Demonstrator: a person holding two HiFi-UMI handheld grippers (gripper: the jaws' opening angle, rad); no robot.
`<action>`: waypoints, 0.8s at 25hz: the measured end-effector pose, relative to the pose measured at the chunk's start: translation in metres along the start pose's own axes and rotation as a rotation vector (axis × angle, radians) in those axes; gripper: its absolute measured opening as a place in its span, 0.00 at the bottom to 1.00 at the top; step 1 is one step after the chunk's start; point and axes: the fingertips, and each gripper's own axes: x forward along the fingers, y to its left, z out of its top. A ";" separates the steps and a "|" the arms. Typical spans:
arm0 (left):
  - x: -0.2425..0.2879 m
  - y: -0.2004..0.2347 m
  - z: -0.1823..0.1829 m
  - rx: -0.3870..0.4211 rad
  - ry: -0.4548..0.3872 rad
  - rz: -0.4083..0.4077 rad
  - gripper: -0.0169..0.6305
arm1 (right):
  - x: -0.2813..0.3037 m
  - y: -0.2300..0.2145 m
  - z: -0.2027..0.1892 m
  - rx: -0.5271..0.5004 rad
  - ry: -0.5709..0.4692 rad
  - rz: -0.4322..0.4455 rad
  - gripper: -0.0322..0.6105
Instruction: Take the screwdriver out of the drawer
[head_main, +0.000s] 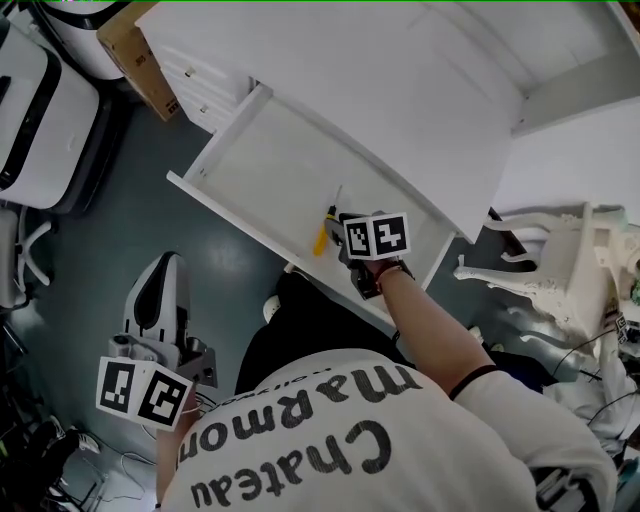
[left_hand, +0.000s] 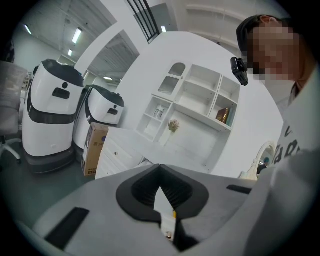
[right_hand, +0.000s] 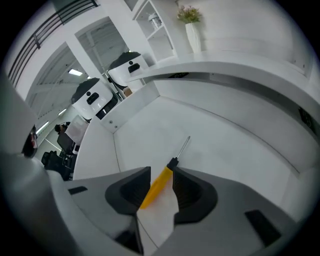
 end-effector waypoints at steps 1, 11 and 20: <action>0.002 0.000 0.001 -0.003 -0.001 0.004 0.06 | 0.003 0.000 -0.001 0.009 0.014 -0.003 0.28; 0.000 0.001 0.002 -0.007 -0.002 0.056 0.06 | 0.027 -0.007 -0.011 0.050 0.093 -0.089 0.25; -0.001 -0.005 0.005 -0.002 -0.011 0.068 0.06 | 0.025 -0.012 -0.011 0.058 0.097 -0.082 0.19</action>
